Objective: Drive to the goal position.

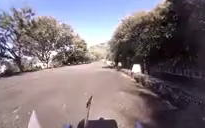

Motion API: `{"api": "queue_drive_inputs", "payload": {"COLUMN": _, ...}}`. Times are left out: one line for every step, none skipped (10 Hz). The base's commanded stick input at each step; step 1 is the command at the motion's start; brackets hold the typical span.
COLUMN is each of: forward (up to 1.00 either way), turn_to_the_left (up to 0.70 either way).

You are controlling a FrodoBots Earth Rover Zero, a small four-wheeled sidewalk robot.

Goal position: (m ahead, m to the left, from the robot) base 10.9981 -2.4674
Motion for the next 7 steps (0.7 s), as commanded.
{"api": "queue_drive_inputs", "payload": {"forward": 0.5, "turn_to_the_left": 0.0}}
{"api": "queue_drive_inputs", "payload": {"forward": 0.5, "turn_to_the_left": 0.0}}
{"api": "queue_drive_inputs", "payload": {"forward": 0.5, "turn_to_the_left": 0.0}}
{"api": "queue_drive_inputs", "payload": {"forward": 0.5, "turn_to_the_left": 0.0}}
{"api": "queue_drive_inputs", "payload": {"forward": 0.5, "turn_to_the_left": 0.0}}
{"api": "queue_drive_inputs", "payload": {"forward": 0.5, "turn_to_the_left": 0.0}}
{"api": "queue_drive_inputs", "payload": {"forward": 0.5, "turn_to_the_left": 0.0}}
